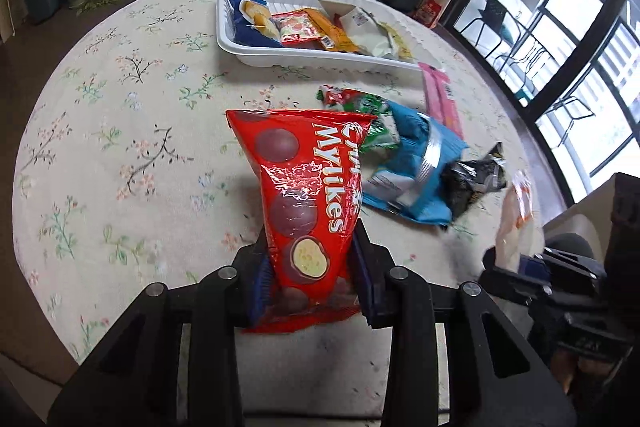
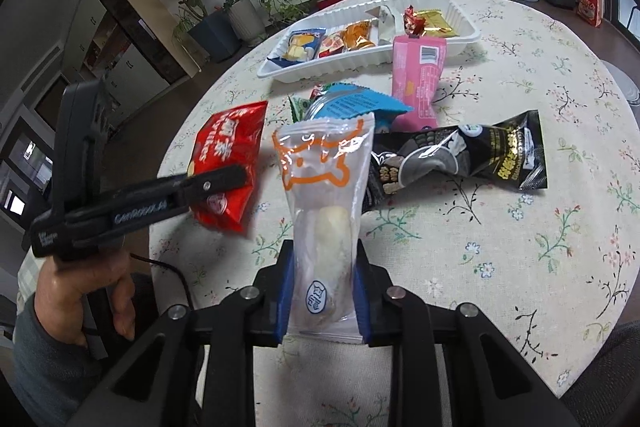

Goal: Organize snacks
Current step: 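Carry both packets over the white tray and lower them inside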

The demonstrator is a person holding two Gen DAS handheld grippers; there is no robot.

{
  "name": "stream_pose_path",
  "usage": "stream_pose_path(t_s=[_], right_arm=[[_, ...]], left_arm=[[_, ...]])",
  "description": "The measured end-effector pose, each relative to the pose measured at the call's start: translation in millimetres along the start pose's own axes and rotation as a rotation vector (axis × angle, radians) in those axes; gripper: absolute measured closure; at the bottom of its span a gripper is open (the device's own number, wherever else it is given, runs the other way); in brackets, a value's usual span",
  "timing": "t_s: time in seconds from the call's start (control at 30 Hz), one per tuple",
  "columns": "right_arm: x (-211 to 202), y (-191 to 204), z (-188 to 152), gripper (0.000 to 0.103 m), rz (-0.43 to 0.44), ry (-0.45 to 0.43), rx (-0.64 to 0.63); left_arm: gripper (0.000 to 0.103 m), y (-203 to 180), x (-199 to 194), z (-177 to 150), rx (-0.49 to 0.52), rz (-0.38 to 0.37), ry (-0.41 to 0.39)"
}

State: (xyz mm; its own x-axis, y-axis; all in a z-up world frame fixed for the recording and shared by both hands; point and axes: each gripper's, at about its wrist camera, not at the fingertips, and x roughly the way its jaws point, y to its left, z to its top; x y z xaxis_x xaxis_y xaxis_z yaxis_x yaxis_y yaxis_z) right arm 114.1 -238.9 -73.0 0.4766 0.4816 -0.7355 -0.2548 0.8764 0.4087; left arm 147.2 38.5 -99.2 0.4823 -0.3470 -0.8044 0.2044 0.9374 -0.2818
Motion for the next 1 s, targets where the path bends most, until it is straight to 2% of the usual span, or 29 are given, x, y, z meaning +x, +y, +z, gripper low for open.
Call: stream_pose_path(t_s=[0.2, 0.43, 0.73, 1.0], right_arm=[[-18, -8, 11, 0.075, 0.012, -0.036, 0.027], [-42, -30, 30, 0.075, -0.008, -0.090, 0.072], [-64, -64, 63, 0.075, -0.056, -0.157, 0.112], [-74, -80, 116, 0.075, -0.104, -0.216, 0.085]], left_arm=[[0.071, -13, -22, -15, -0.033, -0.089, -0.043], [0.071, -20, -38, -1, -0.041, -0.138, -0.091], [0.071, -7, -48, 36, -0.070, -0.169, -0.139], [0.071, 0, -57, 92, -0.045, -0.152, -0.188]])
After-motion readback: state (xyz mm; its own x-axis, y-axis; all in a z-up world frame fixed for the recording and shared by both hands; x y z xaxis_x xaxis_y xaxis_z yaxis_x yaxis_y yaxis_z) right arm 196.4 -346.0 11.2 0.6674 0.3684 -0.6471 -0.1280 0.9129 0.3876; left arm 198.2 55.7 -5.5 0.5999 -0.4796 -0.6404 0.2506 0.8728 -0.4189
